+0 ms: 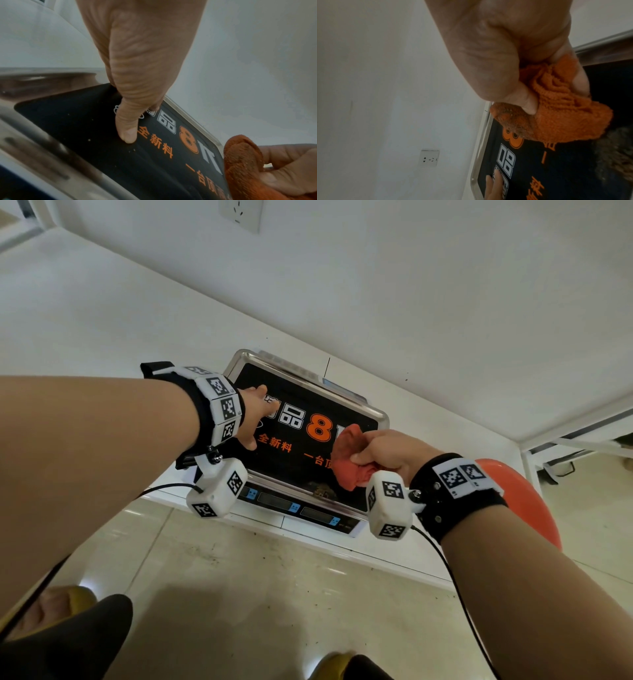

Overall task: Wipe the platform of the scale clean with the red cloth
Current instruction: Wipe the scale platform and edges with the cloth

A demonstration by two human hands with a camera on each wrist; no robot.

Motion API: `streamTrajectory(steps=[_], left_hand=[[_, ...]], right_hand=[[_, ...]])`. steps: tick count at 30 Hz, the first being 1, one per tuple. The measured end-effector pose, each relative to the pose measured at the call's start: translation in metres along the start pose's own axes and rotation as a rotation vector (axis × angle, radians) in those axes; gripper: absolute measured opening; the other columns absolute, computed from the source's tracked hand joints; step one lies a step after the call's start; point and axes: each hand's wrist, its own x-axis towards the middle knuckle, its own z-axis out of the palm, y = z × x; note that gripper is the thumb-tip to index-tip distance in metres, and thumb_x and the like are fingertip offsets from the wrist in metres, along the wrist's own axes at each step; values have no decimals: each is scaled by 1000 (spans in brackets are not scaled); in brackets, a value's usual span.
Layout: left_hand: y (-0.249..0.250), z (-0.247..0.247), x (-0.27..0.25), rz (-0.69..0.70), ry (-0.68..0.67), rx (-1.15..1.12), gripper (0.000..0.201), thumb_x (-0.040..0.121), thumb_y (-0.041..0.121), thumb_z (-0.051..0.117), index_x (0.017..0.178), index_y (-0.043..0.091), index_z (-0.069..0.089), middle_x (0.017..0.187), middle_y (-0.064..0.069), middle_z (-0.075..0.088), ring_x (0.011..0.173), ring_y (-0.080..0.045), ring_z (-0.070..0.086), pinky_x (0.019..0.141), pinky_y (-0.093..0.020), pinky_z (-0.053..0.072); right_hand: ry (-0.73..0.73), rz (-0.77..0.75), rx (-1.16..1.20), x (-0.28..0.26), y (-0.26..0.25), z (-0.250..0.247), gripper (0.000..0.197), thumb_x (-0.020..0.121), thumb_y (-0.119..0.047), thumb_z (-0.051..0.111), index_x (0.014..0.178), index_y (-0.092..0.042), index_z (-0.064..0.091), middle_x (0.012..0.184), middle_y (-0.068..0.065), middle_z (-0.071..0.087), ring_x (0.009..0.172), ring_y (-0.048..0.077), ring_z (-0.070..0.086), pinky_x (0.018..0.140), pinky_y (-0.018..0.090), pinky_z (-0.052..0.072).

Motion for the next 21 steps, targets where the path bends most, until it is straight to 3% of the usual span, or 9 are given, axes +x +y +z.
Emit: streamTrajectory(steps=[4, 10, 12, 16, 21], left_hand=[[0, 1, 0, 5, 6, 5, 98, 80, 37, 72, 153, 23, 9, 158, -12, 5, 144, -28, 24, 109, -39, 39], [1, -1, -2, -2, 0, 7, 98, 81, 37, 71, 154, 24, 7, 159, -12, 3, 145, -28, 21, 111, -40, 38], [1, -1, -2, -4, -2, 6, 98, 81, 37, 70, 154, 24, 6, 159, -12, 2, 146, -28, 19, 111, -41, 37], [1, -1, -2, -4, -7, 8, 98, 82, 37, 70, 154, 23, 5, 159, -12, 0, 146, -28, 18, 112, -40, 36], [0, -1, -1, -3, -5, 3, 98, 82, 36, 70, 154, 23, 5, 159, -12, 1, 146, -28, 19, 112, -40, 37]], right_hand=[[33, -45, -53, -3, -2, -4, 22, 97, 10, 50, 103, -8, 61, 91, 8, 66, 78, 17, 65, 59, 25, 55], [249, -158, -400, 7, -1, -5, 21, 91, 0, 66, 105, -15, 63, 98, 10, 67, 86, 24, 68, 76, 39, 62], [231, -163, -504, 9, 1, -3, 20, 90, -4, 69, 103, -19, 63, 98, 4, 64, 92, 25, 67, 83, 42, 62], [163, -157, -461, 10, 5, -4, 13, 87, -17, 77, 90, -27, 69, 105, 1, 68, 104, 23, 66, 93, 43, 59], [110, -156, -349, 5, 5, -17, 18, 88, -16, 76, 105, -19, 72, 104, 4, 71, 91, 16, 70, 86, 31, 60]])
